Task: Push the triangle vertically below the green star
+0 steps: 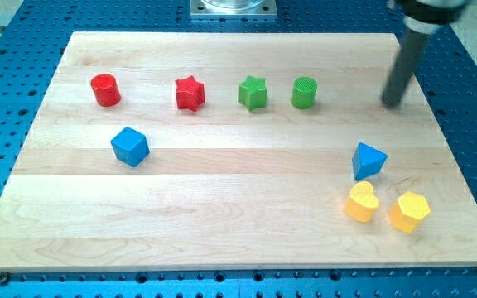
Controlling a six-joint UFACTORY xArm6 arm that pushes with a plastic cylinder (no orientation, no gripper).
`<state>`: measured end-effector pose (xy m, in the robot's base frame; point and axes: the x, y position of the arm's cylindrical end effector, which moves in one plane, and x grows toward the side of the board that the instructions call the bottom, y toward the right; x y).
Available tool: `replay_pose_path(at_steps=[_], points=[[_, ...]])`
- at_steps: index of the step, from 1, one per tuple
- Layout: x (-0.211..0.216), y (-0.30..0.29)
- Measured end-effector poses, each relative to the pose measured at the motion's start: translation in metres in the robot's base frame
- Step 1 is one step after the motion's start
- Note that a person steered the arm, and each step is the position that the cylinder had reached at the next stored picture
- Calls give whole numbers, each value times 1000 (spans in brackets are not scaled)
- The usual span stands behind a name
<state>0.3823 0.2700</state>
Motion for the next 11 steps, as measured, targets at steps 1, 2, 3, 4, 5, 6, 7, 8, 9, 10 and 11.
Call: replay_pose_path(at_steps=[1, 2, 3, 4, 5, 6, 7, 8, 9, 10, 11], points=[[56, 70], [108, 47], [114, -11], [129, -62], [117, -115], [109, -151], [92, -104], [87, -155], [88, -199], [76, -167], [63, -223]])
